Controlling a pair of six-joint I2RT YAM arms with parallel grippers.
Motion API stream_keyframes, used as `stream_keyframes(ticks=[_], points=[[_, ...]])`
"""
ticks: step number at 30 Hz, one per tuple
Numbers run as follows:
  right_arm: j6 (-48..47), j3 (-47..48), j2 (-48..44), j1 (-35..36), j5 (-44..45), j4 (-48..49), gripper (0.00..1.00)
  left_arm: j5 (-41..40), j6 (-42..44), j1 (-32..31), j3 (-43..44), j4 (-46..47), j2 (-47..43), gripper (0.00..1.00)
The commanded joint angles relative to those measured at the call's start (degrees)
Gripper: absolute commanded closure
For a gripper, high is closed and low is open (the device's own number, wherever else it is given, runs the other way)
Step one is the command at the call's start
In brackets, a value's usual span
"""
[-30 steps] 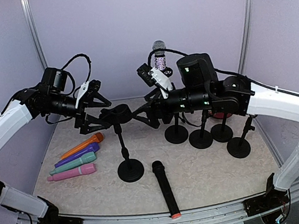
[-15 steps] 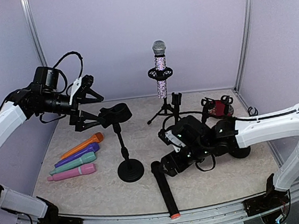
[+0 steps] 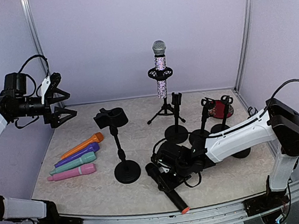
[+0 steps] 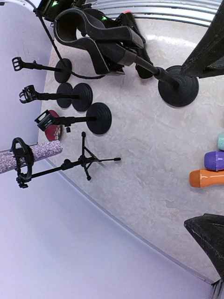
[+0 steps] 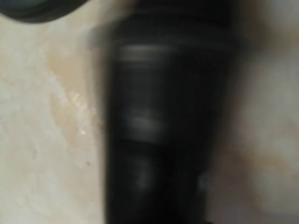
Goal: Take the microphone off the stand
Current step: Move the microphone to the corner of the board.
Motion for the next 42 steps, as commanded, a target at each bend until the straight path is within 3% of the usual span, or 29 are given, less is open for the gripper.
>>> stream_keyframes(ticks=[1,3,6,13,17,26,37,42], points=[[-1.99,-3.81,-2.36,1.37,1.66,2.47,0.83,1.45,5.19,1.91,-3.67,-5.19,-1.20,0.01],[-3.80,-6.02,-5.00,2.98,2.32,4.08,0.93,1.19,8.50,2.12,-5.41,-7.61,-1.04,0.01],[-7.39,-7.36,-6.95,6.05,3.28,4.47,1.00,0.57,12.11,2.27,-8.25,-10.32,-0.27,0.02],[-15.99,-7.14,-7.60,11.04,4.01,3.69,1.00,-1.87,16.40,3.28,-12.96,-12.46,1.25,0.04],[-21.91,-1.78,-5.00,11.97,4.29,3.97,1.00,-2.38,15.55,4.89,-13.27,-11.09,2.12,0.02],[-38.89,25.81,16.37,11.85,2.30,-0.10,1.00,-3.92,10.68,6.13,-11.32,-8.25,3.48,0.01],[-50.61,67.50,43.29,9.00,0.28,-9.60,1.00,-3.10,1.91,6.10,-10.84,-1.72,2.09,0.01],[-52.69,73.46,48.68,8.25,-0.01,-5.44,0.98,-1.93,0.52,6.05,-11.74,0.04,1.40,0.01]])
